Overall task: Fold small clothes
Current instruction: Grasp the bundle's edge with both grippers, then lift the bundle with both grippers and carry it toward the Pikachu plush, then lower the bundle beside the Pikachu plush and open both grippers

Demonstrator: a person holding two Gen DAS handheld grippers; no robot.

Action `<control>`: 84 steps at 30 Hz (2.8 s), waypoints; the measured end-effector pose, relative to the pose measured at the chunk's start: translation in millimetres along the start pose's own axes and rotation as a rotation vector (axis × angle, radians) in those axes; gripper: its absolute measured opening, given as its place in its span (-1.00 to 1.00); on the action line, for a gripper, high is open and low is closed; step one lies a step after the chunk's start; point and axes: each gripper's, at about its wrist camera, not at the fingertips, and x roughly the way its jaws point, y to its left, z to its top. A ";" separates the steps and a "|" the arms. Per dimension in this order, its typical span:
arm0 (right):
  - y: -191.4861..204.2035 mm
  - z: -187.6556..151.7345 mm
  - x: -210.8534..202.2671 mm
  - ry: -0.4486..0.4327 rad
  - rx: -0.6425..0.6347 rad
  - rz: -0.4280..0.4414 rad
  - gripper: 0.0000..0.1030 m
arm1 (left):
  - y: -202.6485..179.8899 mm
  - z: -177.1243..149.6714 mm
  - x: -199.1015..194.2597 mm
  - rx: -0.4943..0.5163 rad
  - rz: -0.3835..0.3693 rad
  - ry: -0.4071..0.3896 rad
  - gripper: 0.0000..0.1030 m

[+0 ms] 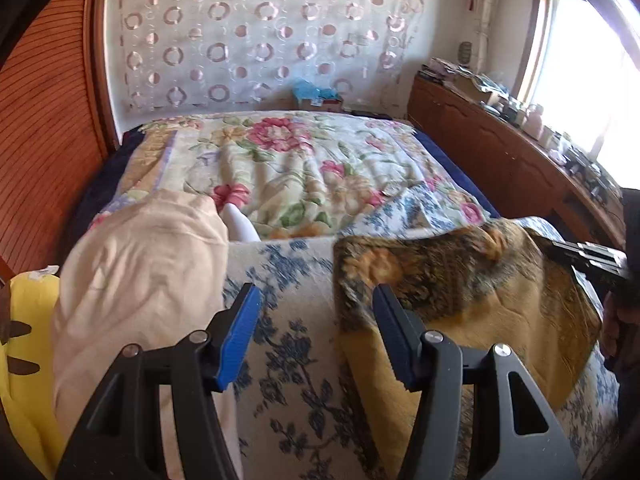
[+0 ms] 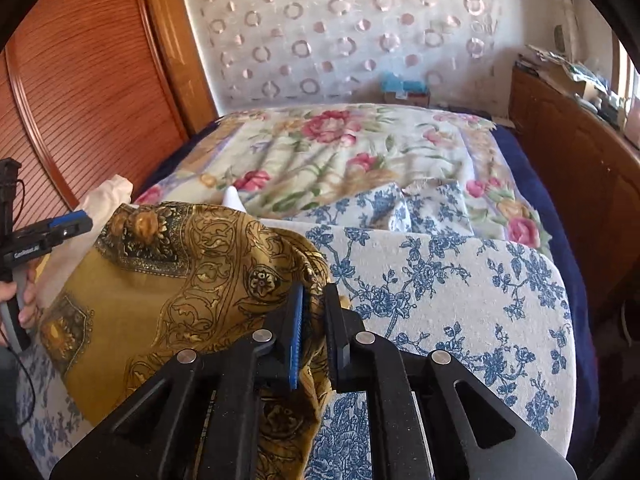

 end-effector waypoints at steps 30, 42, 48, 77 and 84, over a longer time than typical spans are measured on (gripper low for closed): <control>33.2 -17.7 -19.8 -0.019 -0.030 0.218 -0.73 | -23.3 -28.4 -50.4 0.019 -0.210 -0.036 -0.97; 145.3 77.1 -26.0 -0.156 -0.287 0.339 -0.75 | 58.1 -50.4 -146.7 -0.138 -0.011 -0.251 -0.97; 236.5 131.5 14.9 -0.156 -0.473 0.376 -0.75 | 109.0 -79.4 -151.2 -0.273 0.073 -0.282 -0.97; 370.8 123.1 140.5 0.022 -0.582 0.359 0.11 | 137.2 -133.4 -134.9 -0.354 0.182 -0.169 -0.25; 347.5 97.0 165.7 0.022 -0.493 0.347 0.12 | 119.5 -125.4 -157.0 -0.274 0.220 -0.203 0.19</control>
